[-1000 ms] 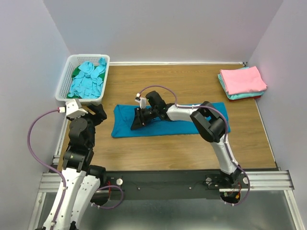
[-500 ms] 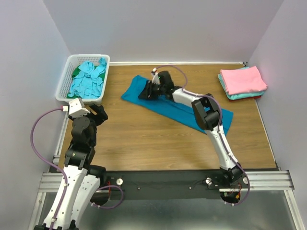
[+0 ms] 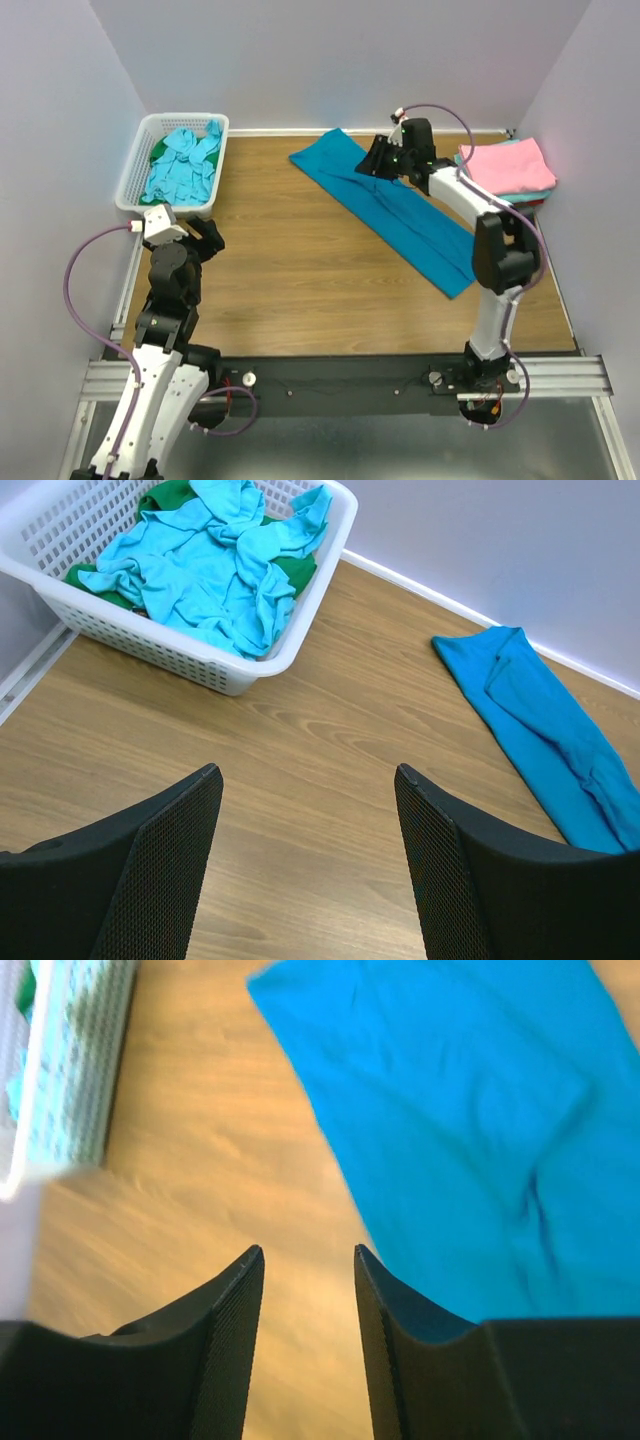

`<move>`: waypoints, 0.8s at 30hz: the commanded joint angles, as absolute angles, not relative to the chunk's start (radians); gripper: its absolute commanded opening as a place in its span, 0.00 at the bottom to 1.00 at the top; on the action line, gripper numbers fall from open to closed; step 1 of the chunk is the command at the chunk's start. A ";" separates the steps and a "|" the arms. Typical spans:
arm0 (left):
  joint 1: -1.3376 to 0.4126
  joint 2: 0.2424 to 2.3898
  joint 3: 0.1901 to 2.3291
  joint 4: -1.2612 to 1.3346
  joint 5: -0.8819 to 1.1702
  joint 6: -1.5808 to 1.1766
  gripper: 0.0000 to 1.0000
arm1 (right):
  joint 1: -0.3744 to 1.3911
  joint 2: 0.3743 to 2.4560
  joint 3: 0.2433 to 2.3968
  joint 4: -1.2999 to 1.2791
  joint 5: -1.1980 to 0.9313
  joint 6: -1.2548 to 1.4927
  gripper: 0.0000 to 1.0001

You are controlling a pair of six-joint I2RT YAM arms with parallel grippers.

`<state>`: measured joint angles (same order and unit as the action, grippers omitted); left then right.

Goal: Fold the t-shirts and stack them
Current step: Fold the tshirt

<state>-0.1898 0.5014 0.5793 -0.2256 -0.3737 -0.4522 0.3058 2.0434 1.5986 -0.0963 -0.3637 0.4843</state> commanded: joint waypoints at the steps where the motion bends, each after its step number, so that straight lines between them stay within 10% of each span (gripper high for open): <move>1: -0.186 0.491 0.569 -0.207 -0.387 -0.442 0.77 | 0.322 1.892 1.365 -0.346 -0.117 0.358 0.47; 13: -0.187 0.497 0.571 -0.204 -0.365 -0.437 0.77 | 0.324 1.577 0.956 -0.503 0.161 0.322 0.34; 24: -0.187 0.480 0.569 -0.206 -0.361 -0.436 0.77 | 0.345 1.752 0.980 -0.555 -0.170 0.330 0.33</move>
<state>-0.1898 0.4953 0.5789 -0.2253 -0.3721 -0.4480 0.3244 1.6859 0.9871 -0.4980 0.0223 0.3172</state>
